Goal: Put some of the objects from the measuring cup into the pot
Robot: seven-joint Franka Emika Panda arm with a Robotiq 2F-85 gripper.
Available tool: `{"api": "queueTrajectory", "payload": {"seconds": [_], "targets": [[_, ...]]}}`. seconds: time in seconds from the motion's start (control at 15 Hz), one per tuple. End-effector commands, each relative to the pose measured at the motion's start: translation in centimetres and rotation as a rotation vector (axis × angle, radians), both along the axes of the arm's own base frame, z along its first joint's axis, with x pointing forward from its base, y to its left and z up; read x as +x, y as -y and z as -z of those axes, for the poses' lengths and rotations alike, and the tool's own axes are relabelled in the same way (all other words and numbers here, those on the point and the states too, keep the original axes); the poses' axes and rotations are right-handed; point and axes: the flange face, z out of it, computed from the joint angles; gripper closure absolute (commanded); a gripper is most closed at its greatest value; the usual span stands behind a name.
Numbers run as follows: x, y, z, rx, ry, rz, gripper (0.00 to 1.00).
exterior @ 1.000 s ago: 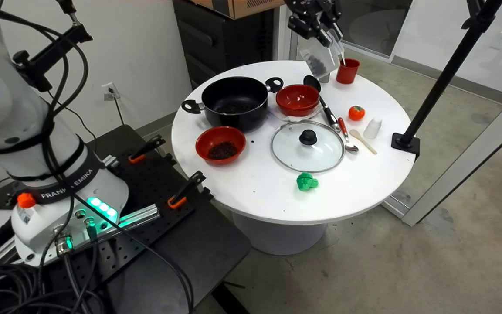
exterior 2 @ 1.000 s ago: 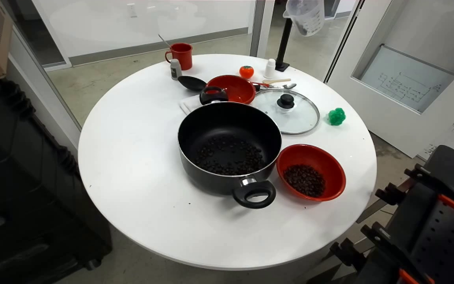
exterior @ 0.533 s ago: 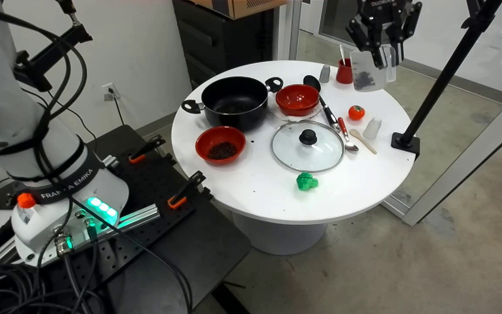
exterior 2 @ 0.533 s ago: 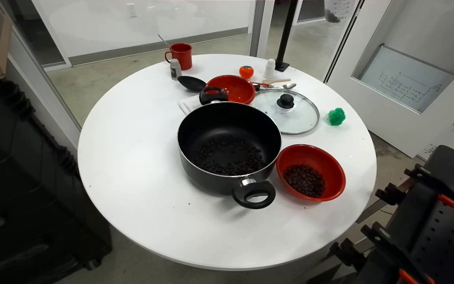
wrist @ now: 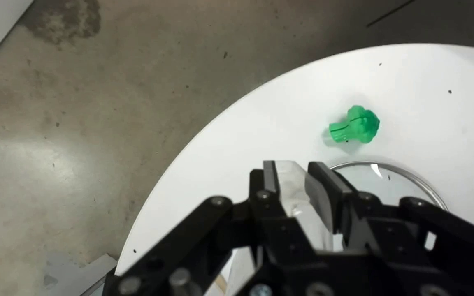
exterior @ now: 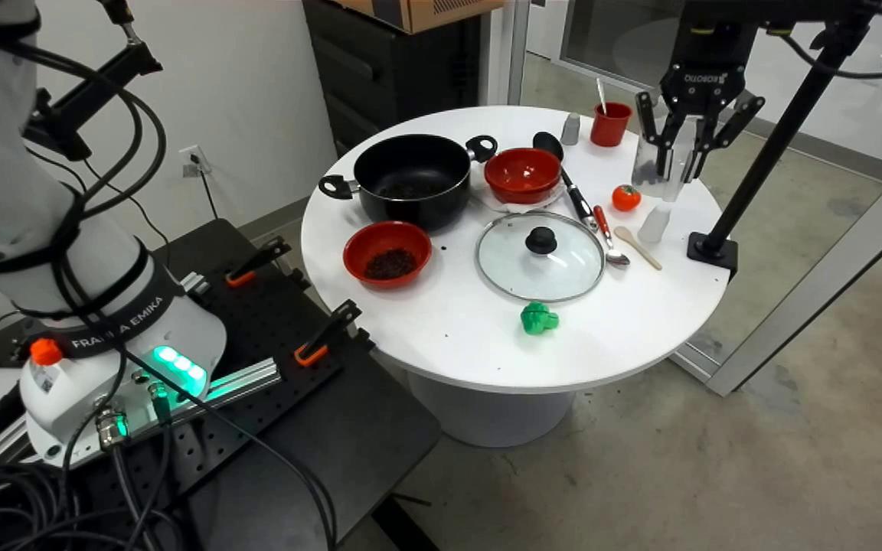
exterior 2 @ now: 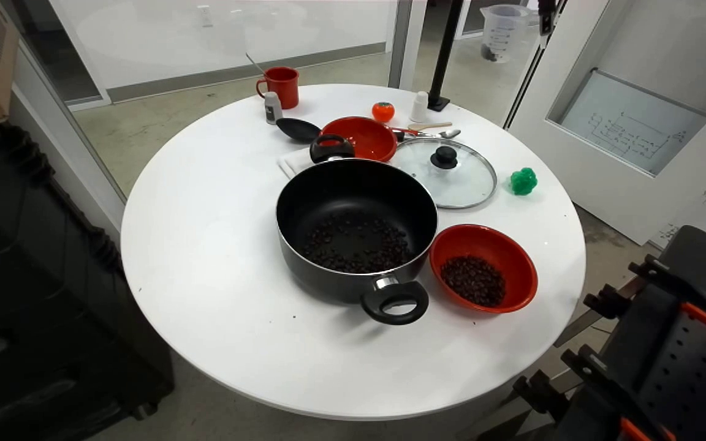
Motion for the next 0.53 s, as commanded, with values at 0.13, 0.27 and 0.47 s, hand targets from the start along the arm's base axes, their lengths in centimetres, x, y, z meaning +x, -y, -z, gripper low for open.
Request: {"api": "queueTrajectory", "payload": {"seconds": [0.13,0.27,0.47], "targets": [[1.7,2.9,3.9,0.033,0.032,0.108,0.94],[1.5,3.8,5.1,0.027,0.019,0.123,0.94],[0.7,4.8,6.9,0.013,-0.002,0.145,0.94]]}}
